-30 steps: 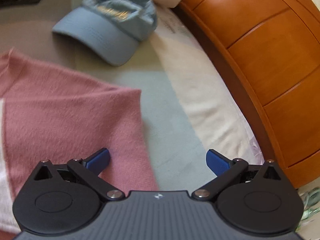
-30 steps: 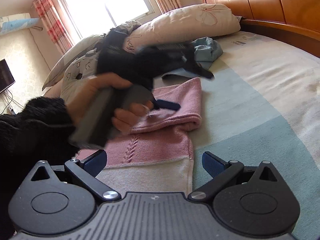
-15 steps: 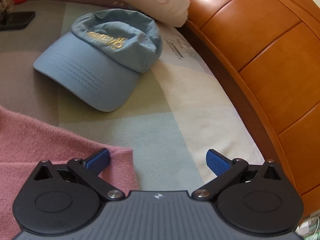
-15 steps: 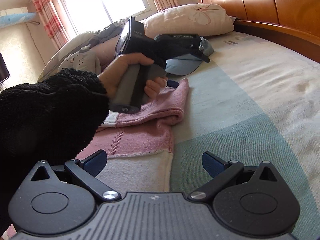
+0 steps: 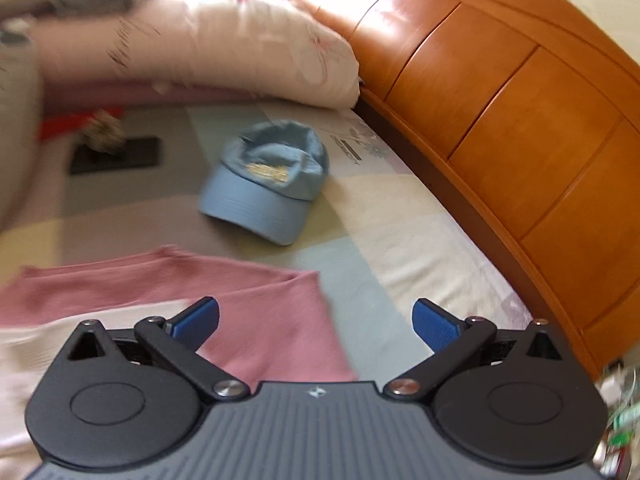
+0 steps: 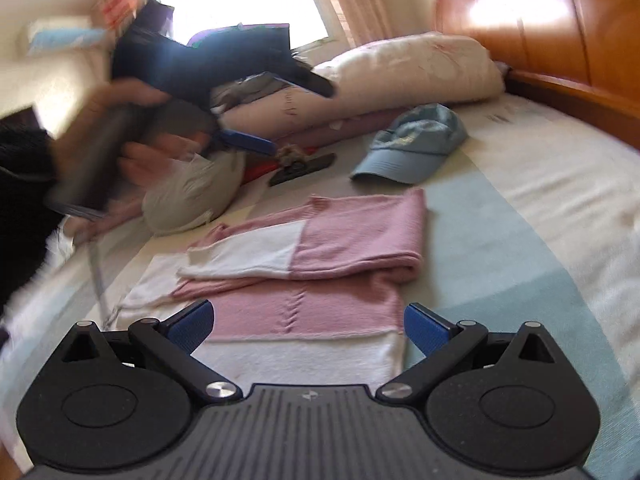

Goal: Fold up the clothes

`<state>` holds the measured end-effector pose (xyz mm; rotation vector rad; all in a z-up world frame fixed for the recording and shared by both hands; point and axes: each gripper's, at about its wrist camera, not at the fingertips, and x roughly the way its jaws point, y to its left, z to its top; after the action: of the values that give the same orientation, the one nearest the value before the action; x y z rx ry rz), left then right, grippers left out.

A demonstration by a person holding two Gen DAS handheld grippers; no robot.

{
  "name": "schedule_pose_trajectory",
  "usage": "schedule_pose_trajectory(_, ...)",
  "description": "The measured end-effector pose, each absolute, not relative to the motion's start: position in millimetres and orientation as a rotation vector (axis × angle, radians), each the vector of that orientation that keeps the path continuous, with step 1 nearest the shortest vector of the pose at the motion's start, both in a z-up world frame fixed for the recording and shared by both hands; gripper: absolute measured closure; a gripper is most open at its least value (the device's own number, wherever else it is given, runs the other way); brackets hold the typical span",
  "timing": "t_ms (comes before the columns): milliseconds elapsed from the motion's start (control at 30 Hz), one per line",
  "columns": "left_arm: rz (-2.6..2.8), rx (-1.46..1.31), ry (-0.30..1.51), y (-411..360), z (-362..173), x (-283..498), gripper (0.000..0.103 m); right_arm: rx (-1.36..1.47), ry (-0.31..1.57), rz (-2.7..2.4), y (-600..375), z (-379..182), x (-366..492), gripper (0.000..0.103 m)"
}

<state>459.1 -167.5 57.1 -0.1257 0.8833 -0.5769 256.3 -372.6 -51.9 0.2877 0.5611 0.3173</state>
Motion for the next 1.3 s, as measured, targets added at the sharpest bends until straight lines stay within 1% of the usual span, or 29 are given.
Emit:
schedule_pose_trajectory(133, -0.556, -0.065, 0.854, -102, 81, 407, 0.001, 0.237, 0.574, 0.312, -357, -43, 230, 0.0)
schedule_pose_trajectory(267, -0.508, -0.011, 0.848, -46, 69, 357, 0.001, 0.262, 0.634, 0.312, -338, -46, 196, 0.0)
schedule_pose_trajectory(367, -0.479, 0.023, 0.878, -15, 37, 322, 0.001, 0.226, 0.673, 0.302, -316, -48, 173, 0.0)
schedule_pose_trajectory(567, -0.444, -0.071, 0.961, 27, -56, 263, 0.001, 0.199, 0.743, 0.314, -274, -58, 144, 0.0)
schedule_pose_trajectory(700, -0.461, -0.065, 0.994, 45, -95, 216, 0.001, 0.159, 0.791, 0.284, -251, -67, 142, 0.0)
schedule_pose_trajectory(900, -0.542, -0.045, 0.943, 68, -91, 141, 0.001, 0.175, 0.839, 0.246, -237, -76, 140, 0.0)
schedule_pose_trajectory(1000, -0.588, -0.047, 0.965, 73, -87, 118, 0.001, 0.183, 0.866, 0.233, -228, -83, 140, 0.0)
schedule_pose_trajectory(1133, -0.568, 0.007, 0.857, 80, -71, 107, 0.001, 0.162, 0.873, 0.244, -211, -85, 136, 0.0)
schedule_pose_trajectory(1233, -0.565, 0.029, 0.802, 79, -68, 118, 0.001, 0.13, 0.857, 0.26, -199, -80, 133, 0.0)
schedule_pose_trajectory(1300, -0.547, -0.014, 0.85, 80, -80, 130, 0.001, 0.112, 0.846, 0.267, -192, -77, 132, 0.0)
